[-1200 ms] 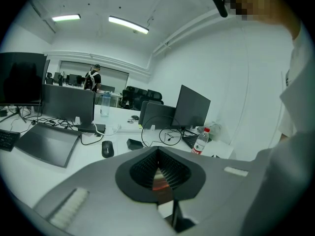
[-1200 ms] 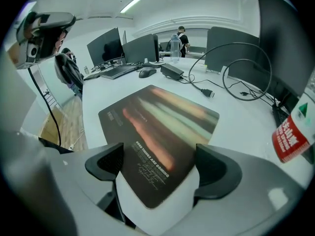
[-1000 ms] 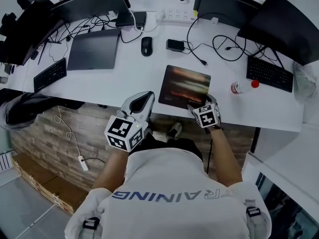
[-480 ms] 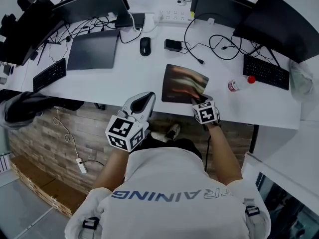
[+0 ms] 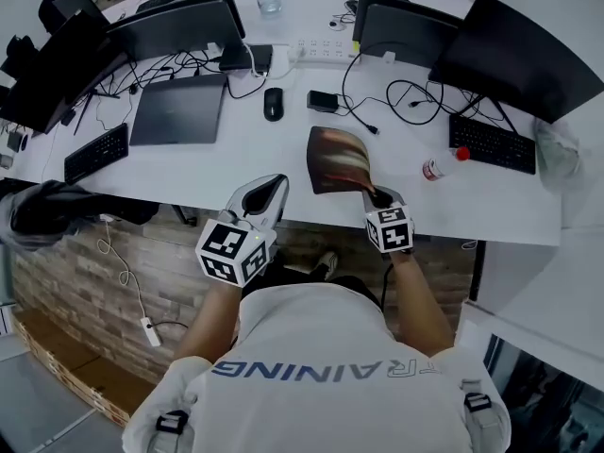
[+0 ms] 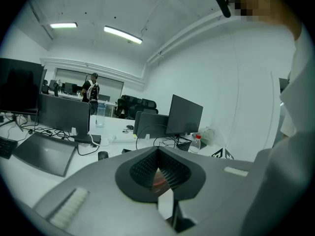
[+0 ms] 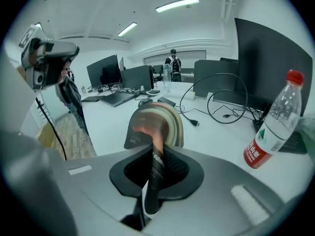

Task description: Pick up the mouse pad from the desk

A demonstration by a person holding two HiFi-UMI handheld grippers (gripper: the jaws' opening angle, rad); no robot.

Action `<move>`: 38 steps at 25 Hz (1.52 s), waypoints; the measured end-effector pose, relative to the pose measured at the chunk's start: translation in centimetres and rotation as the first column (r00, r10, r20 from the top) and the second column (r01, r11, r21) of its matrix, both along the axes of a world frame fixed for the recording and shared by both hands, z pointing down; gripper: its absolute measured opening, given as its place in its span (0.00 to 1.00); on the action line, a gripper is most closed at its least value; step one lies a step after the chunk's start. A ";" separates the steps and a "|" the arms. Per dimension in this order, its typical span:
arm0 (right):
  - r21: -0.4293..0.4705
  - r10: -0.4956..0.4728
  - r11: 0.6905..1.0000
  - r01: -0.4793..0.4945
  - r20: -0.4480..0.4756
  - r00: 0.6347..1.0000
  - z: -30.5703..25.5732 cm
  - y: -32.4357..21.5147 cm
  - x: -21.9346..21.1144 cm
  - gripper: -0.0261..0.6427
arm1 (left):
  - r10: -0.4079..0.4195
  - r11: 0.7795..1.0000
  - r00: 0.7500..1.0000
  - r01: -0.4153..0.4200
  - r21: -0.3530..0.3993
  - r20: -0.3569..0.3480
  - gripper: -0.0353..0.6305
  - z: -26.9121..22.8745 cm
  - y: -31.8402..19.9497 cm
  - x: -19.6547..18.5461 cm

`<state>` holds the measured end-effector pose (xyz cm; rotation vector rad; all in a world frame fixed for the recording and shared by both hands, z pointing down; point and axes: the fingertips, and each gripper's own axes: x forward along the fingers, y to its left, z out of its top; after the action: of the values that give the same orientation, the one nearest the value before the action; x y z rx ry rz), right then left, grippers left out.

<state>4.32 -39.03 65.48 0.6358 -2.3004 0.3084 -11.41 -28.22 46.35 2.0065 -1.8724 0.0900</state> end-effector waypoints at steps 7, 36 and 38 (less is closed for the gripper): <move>0.020 0.073 0.997 -0.076 0.125 0.990 -6.7 -1.2 1.4 0.10 | 0.017 0.997 1.000 -0.016 0.072 -0.007 0.05 -1.3 -1.0 0.6; 0.276 0.123 0.914 -0.297 0.510 0.852 -28.8 -1.8 6.0 0.10 | 0.093 0.976 0.993 -0.104 0.193 0.067 0.05 -7.9 -2.7 2.0; 0.278 0.108 0.918 -0.282 0.509 0.854 -28.9 -1.5 5.7 0.11 | 0.085 0.978 0.994 -0.095 0.188 0.064 0.05 -7.6 -2.3 1.8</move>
<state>9.98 -40.52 36.61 1.0828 -2.8114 0.1715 -9.58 -30.56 38.73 2.2386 -1.8866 -0.0092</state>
